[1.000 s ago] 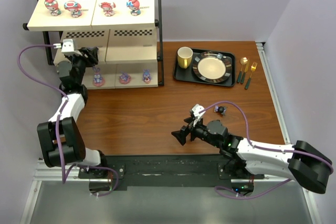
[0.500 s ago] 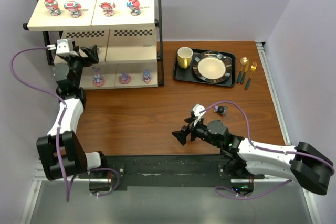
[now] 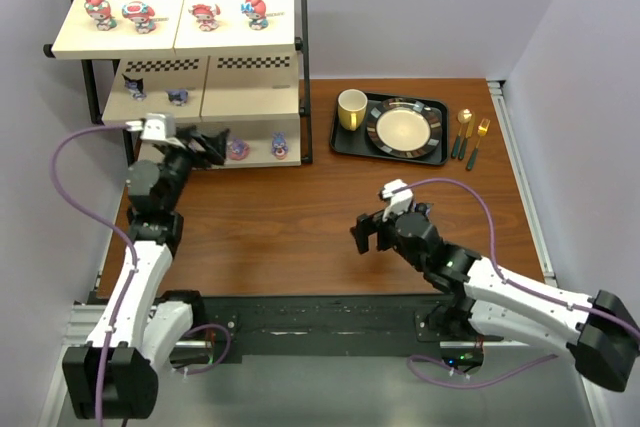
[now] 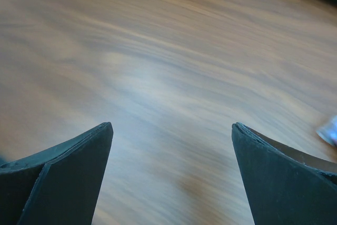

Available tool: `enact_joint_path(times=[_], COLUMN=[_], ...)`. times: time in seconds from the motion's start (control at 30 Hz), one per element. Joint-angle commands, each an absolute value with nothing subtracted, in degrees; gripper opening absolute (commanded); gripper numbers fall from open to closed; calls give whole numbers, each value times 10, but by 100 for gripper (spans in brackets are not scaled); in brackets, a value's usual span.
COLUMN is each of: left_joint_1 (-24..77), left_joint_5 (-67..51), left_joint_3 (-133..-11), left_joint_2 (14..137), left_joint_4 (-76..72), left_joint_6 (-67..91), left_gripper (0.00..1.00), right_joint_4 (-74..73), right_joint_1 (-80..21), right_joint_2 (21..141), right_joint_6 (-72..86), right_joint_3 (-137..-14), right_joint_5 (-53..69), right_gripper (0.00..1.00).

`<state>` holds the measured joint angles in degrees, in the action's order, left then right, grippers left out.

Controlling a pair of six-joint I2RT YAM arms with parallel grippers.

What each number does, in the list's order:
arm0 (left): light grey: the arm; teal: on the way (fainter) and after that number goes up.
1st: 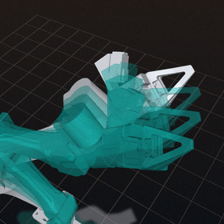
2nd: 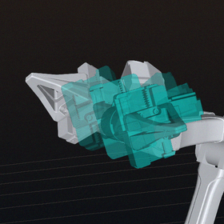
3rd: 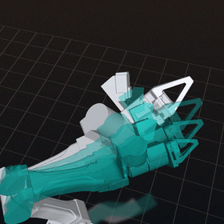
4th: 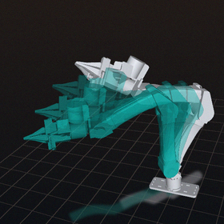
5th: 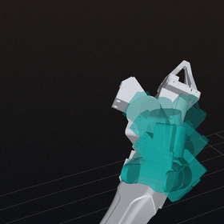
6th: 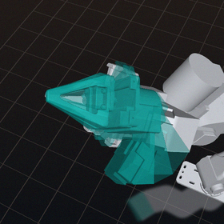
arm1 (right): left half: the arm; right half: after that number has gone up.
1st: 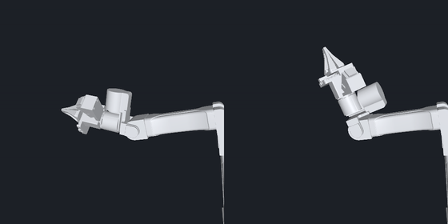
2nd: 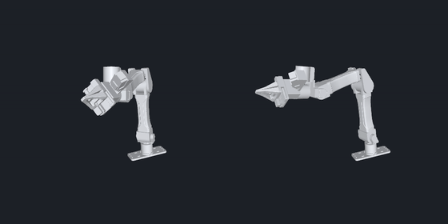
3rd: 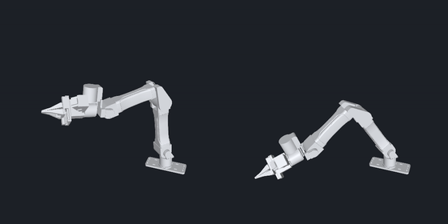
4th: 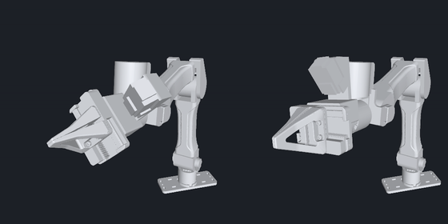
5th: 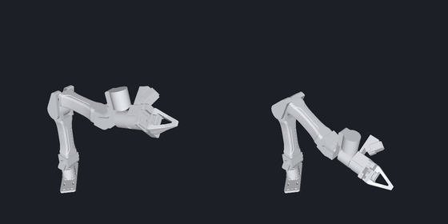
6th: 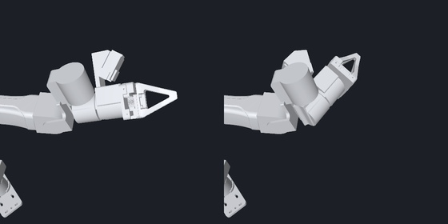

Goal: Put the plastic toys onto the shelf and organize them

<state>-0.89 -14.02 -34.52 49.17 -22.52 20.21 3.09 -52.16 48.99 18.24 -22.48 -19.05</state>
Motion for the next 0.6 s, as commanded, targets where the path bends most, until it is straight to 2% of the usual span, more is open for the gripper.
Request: enact_joint_path(times=[0.0,0.2,0.37,0.57], left_joint_1=[45,77,115,142], left_joint_5=[-168,-219,-198,-199], left_joint_3=[-308,-298,-293,-288], left_joint_2=[460,429,396,379], left_joint_4=[-174,-93,-42,-33], left_joint_6=[200,155,101,94], left_gripper=[88,88,88,88], right_joint_4=[-76,-112,-124,-26], right_joint_1=[-410,-274,-173,-6], right_joint_2=[466,468,487,530], right_joint_6=[241,275,305,346], right_joint_3=[-239,-236,-240,-220], right_joint_5=[-206,-160,-102,46], right_gripper=[98,96,95,91])
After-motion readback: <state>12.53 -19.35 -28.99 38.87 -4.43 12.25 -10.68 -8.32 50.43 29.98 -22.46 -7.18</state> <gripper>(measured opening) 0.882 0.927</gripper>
